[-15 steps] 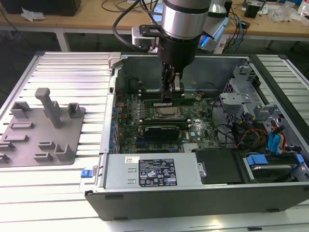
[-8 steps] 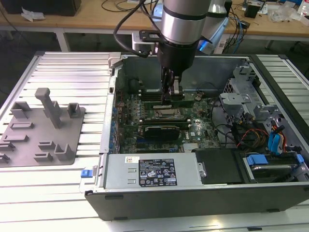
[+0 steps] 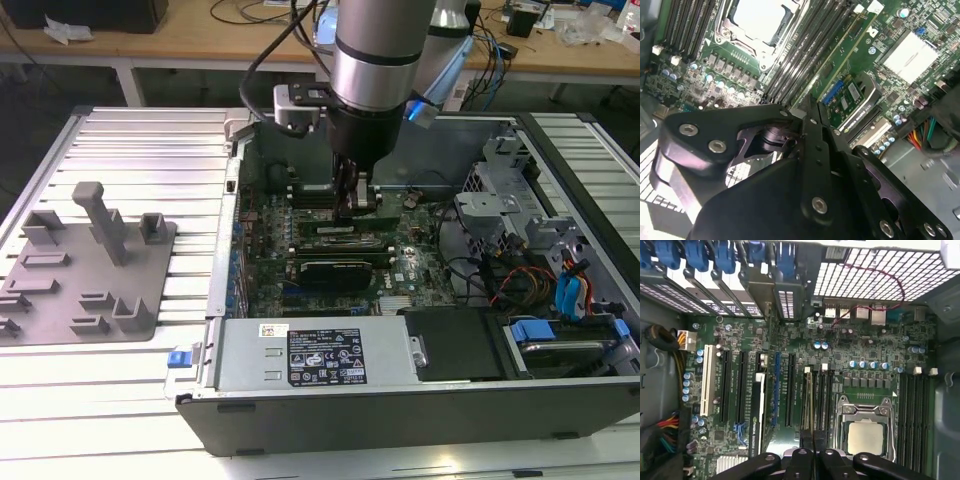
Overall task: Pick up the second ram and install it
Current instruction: 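Insert the second ram into the second slot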
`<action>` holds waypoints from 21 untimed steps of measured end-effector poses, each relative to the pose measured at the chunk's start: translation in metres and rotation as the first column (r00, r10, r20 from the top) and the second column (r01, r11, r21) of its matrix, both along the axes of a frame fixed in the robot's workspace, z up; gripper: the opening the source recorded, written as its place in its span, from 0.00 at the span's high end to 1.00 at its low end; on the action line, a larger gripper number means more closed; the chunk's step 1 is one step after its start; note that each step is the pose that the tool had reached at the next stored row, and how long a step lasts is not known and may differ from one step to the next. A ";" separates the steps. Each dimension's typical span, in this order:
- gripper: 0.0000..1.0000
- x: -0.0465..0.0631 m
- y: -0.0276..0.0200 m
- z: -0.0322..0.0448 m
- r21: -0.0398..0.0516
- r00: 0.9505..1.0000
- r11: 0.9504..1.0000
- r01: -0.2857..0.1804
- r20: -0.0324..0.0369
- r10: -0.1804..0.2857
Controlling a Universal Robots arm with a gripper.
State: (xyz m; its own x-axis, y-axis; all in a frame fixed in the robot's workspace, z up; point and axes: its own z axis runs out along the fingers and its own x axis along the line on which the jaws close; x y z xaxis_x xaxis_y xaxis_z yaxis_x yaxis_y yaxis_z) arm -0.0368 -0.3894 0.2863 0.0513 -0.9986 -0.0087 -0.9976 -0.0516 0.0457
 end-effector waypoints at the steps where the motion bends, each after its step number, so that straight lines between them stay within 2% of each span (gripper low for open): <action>1: 0.91 0.000 0.0001 -0.0041 0.000 1.000 1.000 0.002 0.000 -0.002; 6: 0.91 0.000 0.0002 -0.0148 0.000 1.000 1.000 0.025 0.000 -0.025; 8: 0.91 0.000 0.0006 -0.0196 0.000 0.999 0.999 0.051 0.000 -0.051; 11: 0.91 0.000 0.0031 -0.0252 0.000 0.998 0.998 0.059 0.000 -0.059; 17: 0.91 0.000 0.0096 -0.0332 0.002 0.998 0.998 0.062 0.000 -0.062; 21: 0.91 0.000 0.0097 -0.0337 0.002 0.998 0.998 0.062 0.000 -0.062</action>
